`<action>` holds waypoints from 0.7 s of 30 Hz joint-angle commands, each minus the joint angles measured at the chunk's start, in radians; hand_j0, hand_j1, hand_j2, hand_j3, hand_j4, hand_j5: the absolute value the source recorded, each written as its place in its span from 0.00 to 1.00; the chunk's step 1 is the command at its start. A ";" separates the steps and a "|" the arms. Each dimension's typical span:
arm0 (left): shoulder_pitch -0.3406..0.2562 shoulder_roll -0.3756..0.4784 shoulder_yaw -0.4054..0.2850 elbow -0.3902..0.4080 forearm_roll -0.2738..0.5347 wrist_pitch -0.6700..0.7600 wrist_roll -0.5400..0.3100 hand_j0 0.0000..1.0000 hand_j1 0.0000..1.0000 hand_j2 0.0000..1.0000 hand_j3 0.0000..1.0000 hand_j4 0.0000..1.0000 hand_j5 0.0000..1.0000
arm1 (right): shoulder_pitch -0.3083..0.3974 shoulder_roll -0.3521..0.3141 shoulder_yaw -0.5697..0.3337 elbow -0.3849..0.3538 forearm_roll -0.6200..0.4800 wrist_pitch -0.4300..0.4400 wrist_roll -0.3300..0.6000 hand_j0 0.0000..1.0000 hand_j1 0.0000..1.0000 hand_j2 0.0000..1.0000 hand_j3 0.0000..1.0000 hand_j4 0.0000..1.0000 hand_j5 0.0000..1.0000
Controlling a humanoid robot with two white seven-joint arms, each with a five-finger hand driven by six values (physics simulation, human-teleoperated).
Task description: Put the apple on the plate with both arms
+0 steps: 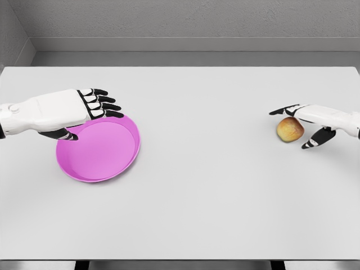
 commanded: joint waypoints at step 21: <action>0.000 0.002 0.000 0.000 0.005 0.002 0.001 1.00 1.00 1.00 1.00 1.00 1.00 | -0.021 0.027 -0.001 0.036 0.032 0.003 0.000 0.91 0.91 0.91 0.91 0.91 0.91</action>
